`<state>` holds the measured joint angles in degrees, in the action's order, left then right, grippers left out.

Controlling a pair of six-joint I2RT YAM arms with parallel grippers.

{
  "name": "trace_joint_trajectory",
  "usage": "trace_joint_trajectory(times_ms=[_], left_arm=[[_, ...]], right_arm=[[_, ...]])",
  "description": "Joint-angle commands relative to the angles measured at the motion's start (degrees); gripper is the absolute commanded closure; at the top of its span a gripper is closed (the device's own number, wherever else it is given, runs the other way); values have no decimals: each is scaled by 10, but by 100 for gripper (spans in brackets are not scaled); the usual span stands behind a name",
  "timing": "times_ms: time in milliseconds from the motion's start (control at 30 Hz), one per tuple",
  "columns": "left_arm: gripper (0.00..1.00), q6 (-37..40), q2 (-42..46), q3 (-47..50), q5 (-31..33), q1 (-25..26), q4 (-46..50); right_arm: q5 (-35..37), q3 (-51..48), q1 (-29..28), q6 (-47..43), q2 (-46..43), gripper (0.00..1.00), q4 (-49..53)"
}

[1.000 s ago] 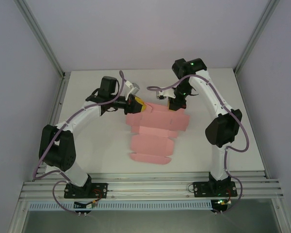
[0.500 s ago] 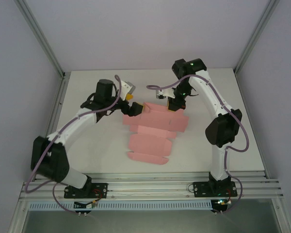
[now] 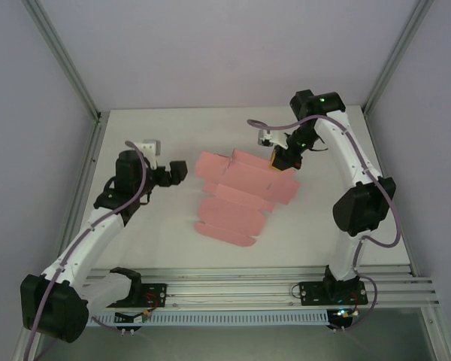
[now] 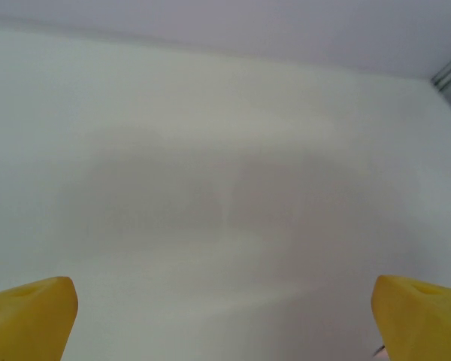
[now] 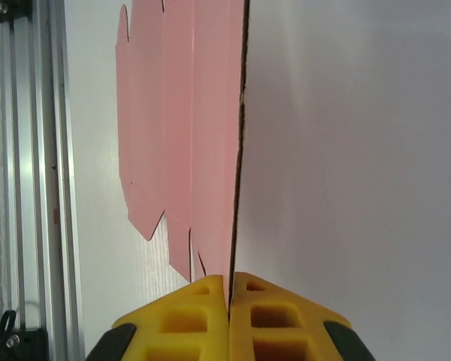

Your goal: Assemble paper box

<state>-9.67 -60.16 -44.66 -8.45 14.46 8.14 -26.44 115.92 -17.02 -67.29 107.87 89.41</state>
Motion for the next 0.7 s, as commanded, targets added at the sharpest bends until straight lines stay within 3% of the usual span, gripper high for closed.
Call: trace_joint_trajectory(times_ms=[0,433,533,667], left_arm=[[0,-37,5,63,-103,-5,-56],[15,-36,-119,79,-367,-5,-231],[16,-37,-132,82,-401,-3,-256],[17,-37,-160,81,-397,5,-276]], right_arm=[[-53,-4,7,-10,-14,100,1],[-65,5,7,-4,-7,100,7],[-63,6,8,-1,-4,100,8],[-76,7,7,-3,-5,100,10]])
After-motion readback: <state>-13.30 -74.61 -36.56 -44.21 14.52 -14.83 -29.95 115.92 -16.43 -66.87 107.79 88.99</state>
